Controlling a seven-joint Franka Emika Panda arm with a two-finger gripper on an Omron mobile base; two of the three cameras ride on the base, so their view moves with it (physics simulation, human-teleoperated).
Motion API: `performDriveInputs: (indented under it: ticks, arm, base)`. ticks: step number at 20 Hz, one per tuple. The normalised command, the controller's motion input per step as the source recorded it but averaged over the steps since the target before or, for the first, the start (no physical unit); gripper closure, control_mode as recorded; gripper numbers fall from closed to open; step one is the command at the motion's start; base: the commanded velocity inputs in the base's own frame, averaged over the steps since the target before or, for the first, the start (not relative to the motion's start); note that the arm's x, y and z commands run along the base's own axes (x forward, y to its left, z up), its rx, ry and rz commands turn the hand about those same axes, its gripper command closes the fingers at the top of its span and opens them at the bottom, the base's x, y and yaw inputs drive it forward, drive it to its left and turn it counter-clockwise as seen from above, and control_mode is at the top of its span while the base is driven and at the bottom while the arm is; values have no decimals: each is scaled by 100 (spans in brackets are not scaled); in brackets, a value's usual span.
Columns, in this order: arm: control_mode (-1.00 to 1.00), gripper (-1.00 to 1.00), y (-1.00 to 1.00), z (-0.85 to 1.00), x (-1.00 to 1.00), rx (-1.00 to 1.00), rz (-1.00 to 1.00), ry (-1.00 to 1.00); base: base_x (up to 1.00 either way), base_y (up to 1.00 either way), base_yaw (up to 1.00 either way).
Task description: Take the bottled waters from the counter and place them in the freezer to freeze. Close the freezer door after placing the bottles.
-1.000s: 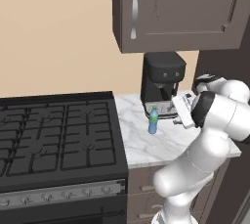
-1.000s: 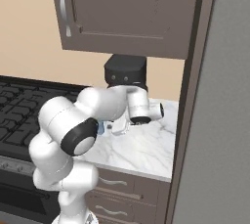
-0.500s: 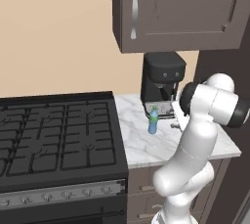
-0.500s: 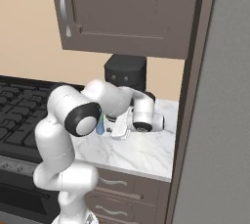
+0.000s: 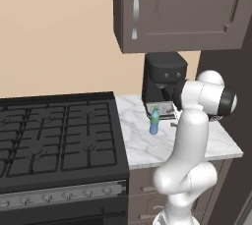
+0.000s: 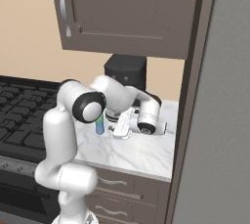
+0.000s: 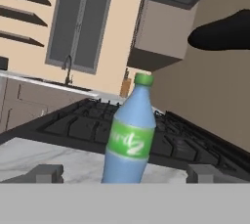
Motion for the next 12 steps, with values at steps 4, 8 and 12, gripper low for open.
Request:
performDriveInputs:
  ticks: [4, 8, 12]
  arm:
    - [-100, -100, 0, 0, 23, 0, 0, 0]
    - [-100, -100, 9, 0, 8, 0, 0, 1]
    - [-100, -100, 29, 0, -11, 0, 0, 1]
  base:
    - [0, 0, 0]
    - [0, 0, 0]
    - [0, 0, 0]
